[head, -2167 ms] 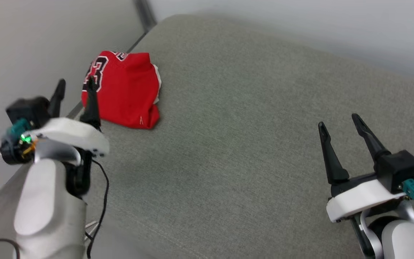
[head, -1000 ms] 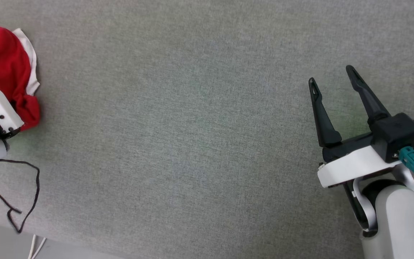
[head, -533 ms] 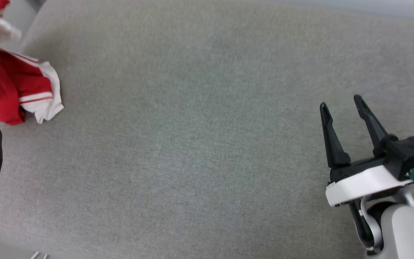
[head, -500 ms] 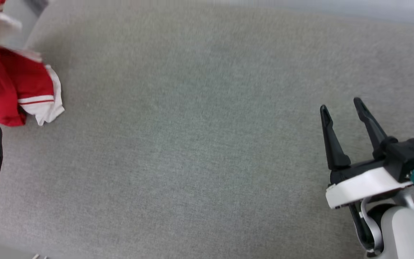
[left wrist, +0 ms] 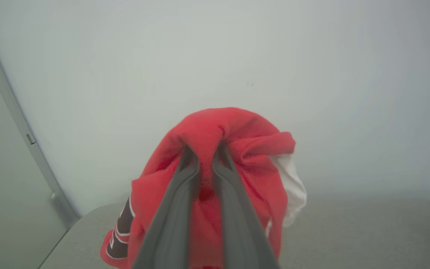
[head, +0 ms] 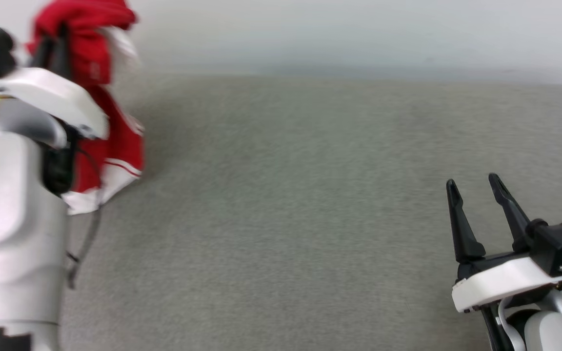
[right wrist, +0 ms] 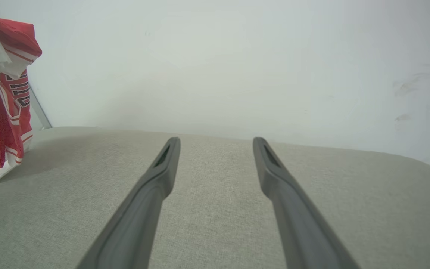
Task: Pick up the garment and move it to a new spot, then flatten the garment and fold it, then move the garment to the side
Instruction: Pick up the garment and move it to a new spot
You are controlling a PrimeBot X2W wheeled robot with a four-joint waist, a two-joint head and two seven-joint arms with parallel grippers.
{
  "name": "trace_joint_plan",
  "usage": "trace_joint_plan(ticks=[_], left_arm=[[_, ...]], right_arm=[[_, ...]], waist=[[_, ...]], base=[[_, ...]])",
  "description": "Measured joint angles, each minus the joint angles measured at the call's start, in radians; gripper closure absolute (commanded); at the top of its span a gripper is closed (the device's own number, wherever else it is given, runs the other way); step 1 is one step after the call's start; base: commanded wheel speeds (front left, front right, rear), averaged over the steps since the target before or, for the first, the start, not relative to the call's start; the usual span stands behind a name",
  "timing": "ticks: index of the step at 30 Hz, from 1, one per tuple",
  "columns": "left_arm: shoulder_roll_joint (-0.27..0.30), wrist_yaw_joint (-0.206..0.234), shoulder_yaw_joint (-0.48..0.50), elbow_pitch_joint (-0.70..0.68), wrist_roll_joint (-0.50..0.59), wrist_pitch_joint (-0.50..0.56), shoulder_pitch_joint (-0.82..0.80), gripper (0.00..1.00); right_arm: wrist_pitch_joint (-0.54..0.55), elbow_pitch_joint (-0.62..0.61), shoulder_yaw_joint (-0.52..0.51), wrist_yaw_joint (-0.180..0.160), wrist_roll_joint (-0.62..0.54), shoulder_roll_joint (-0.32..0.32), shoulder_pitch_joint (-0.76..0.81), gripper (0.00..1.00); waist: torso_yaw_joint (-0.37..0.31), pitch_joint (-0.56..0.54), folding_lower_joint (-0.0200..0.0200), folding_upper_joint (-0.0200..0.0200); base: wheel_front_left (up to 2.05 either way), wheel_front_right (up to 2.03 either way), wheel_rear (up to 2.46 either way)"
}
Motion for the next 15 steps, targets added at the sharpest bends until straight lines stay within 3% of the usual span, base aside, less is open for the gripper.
trace_joint_plan(ticks=[1, 9, 15], left_arm=[[-0.061, -0.003, -0.042, -0.063, -0.011, 0.017, 0.056, 1.0], [-0.223, -0.018, -0.209, -0.217, -0.019, 0.081, 0.218, 1.0], [-0.283, -0.033, -0.395, -0.257, -0.059, 0.108, 0.342, 1.0]], right_arm=[[0.004, -0.003, -0.008, 0.0, 0.0, 0.0, 0.022, 0.0], [0.024, -0.028, -0.033, 0.0, 0.006, 0.0, 0.06, 0.0], [0.023, -0.046, -0.034, 0.0, 0.021, 0.0, 0.058, 0.0]], waist=[[-0.048, -0.027, 0.0, 0.0], [-0.172, -0.069, 0.0, 0.0], [-0.22, -0.029, 0.0, 0.0]], base=[[0.0, 0.0, 0.0], [0.0, 0.0, 0.0], [0.0, 0.0, 0.0]])
